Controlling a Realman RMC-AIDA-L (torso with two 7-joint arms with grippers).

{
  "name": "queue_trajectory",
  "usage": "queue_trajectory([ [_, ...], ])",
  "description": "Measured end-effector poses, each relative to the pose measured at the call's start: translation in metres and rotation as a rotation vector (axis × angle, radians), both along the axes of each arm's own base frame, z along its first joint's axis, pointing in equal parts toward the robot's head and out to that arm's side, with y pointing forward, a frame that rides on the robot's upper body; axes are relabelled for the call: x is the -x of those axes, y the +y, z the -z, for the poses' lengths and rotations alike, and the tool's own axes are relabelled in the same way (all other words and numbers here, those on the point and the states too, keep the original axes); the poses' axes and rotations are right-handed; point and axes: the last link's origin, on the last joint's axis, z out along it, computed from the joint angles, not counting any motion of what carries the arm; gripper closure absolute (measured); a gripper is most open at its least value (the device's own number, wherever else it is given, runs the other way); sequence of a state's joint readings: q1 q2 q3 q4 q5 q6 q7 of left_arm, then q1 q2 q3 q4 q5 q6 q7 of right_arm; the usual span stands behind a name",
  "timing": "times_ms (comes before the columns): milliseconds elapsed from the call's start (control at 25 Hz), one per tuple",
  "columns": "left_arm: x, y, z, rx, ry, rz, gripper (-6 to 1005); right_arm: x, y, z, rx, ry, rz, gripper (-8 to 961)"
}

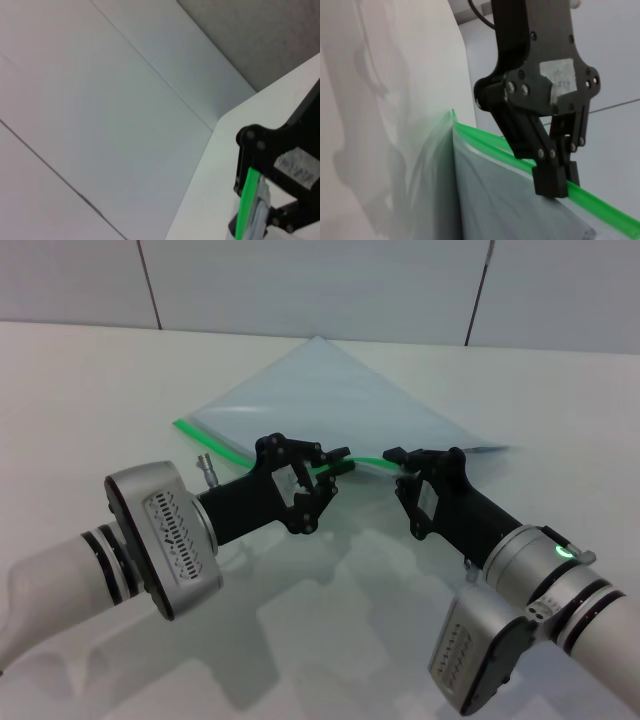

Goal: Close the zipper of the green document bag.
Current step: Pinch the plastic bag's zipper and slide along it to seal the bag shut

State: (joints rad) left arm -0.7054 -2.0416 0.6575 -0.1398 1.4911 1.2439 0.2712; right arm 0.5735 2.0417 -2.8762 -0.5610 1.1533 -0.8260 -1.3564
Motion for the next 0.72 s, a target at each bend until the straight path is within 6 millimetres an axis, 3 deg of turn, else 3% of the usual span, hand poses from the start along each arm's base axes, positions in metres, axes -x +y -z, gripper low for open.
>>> queue_trajectory([
  [720,0.01,0.004,-0.01,-0.055,-0.009,-0.051,920,-0.014,0.005,-0.017,-0.02,0.113,0.048,901],
])
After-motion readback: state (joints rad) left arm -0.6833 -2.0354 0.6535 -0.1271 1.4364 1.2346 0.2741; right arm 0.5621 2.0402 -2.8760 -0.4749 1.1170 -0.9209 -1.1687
